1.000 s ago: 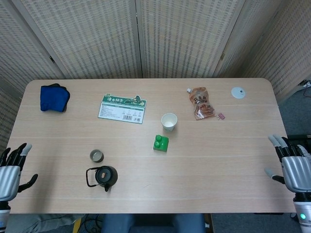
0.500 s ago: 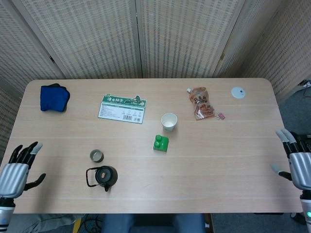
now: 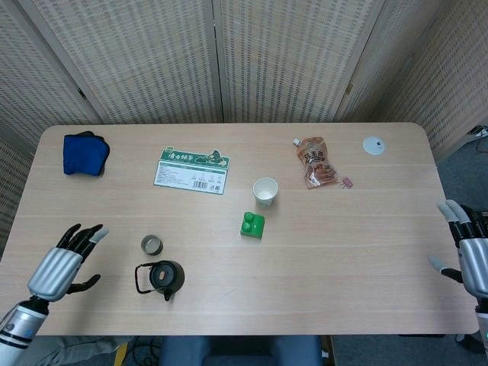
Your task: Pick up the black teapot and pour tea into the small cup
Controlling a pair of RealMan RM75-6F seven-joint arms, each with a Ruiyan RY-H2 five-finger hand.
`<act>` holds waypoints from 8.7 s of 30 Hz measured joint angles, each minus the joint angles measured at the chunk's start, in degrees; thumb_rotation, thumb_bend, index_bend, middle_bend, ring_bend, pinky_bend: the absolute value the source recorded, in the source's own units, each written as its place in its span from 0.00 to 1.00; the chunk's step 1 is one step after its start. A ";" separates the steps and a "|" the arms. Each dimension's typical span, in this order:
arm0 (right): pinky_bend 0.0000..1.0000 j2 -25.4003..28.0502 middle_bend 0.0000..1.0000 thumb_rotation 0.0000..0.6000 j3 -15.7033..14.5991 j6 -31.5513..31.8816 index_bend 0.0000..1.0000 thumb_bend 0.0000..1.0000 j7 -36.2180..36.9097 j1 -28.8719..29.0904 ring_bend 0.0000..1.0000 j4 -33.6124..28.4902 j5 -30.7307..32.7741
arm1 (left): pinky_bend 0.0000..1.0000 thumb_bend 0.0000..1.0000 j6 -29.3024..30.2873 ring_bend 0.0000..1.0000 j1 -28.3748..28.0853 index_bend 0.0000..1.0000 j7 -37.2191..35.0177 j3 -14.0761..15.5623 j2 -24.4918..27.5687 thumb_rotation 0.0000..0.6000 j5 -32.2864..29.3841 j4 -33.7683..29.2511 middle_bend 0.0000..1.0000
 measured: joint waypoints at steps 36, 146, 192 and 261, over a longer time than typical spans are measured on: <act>0.20 0.30 0.09 1.00 -0.43 0.39 0.10 0.08 0.53 -0.65 0.08 0.10 -0.42 | 0.00 0.25 -13.20 0.08 -10.82 0.00 7.74 3.28 -6.21 1.00 1.95 5.76 0.00; 0.20 2.19 0.09 1.00 0.96 3.37 0.10 0.08 4.34 -2.65 0.08 2.26 0.10 | 0.00 0.24 -14.17 0.25 -17.16 0.30 13.02 4.50 -11.86 1.00 -1.84 -4.64 0.23; 0.20 2.53 0.09 1.00 0.74 4.11 0.10 0.08 4.21 -3.93 0.08 2.02 1.00 | 0.00 0.24 -13.92 0.38 -18.72 0.43 8.55 5.00 -16.56 1.00 0.70 3.24 0.41; 0.20 1.84 0.09 1.00 1.07 4.47 0.10 0.08 5.80 -4.86 0.08 3.75 1.87 | 0.00 0.17 -17.68 0.79 -20.45 0.90 3.43 5.14 -17.61 1.00 -2.37 1.29 0.90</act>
